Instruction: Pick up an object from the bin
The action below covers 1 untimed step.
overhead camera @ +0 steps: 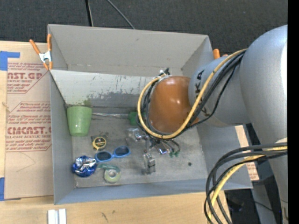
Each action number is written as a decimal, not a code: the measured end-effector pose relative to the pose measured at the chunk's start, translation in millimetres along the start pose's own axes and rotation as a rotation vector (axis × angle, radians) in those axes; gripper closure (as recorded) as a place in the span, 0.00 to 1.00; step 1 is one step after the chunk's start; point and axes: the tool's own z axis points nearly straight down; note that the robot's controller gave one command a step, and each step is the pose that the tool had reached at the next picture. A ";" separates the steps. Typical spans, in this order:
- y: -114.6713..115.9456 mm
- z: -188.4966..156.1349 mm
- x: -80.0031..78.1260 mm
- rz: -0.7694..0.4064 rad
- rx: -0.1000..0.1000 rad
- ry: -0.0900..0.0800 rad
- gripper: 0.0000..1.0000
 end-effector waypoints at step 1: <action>66.6 -2.4 -38.4 -0.193 -0.004 -0.006 0.00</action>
Offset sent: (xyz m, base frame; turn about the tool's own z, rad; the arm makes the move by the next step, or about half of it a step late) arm 0.0121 0.0726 0.0021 -0.1894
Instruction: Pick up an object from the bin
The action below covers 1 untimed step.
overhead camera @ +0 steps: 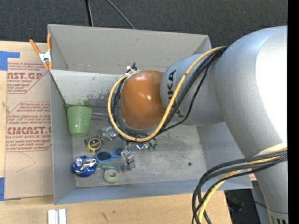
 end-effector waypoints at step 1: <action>76.6 1.2 -13.2 -0.278 -0.001 0.002 0.00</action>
Offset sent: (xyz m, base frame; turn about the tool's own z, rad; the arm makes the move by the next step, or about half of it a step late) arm -0.0284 0.0692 -0.0012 -0.2752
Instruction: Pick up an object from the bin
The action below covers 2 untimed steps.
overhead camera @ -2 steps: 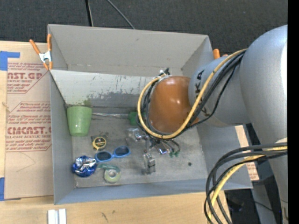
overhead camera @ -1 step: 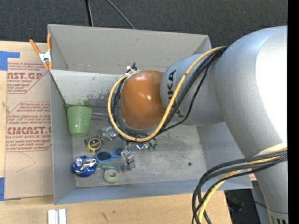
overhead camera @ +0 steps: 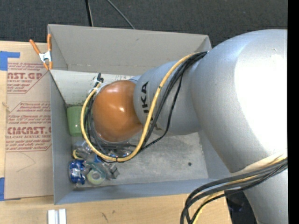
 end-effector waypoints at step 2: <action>-1.8 0.4 1.2 0.004 0.000 0.001 0.00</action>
Offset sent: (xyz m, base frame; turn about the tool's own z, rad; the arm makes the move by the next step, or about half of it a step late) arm 0.0000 0.0000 0.0000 0.0000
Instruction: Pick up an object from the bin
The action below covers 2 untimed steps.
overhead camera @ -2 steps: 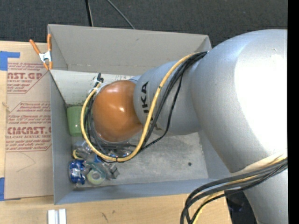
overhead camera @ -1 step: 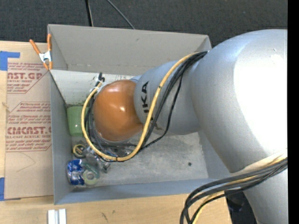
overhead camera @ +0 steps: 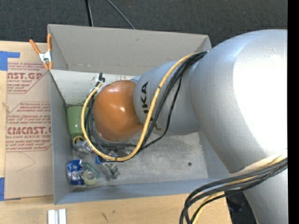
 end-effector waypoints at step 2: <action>28.7 0.0 -6.3 0.151 0.001 0.001 1.00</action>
Offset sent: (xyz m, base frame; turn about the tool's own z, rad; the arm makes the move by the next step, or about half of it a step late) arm -0.0168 0.0237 0.0003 0.1501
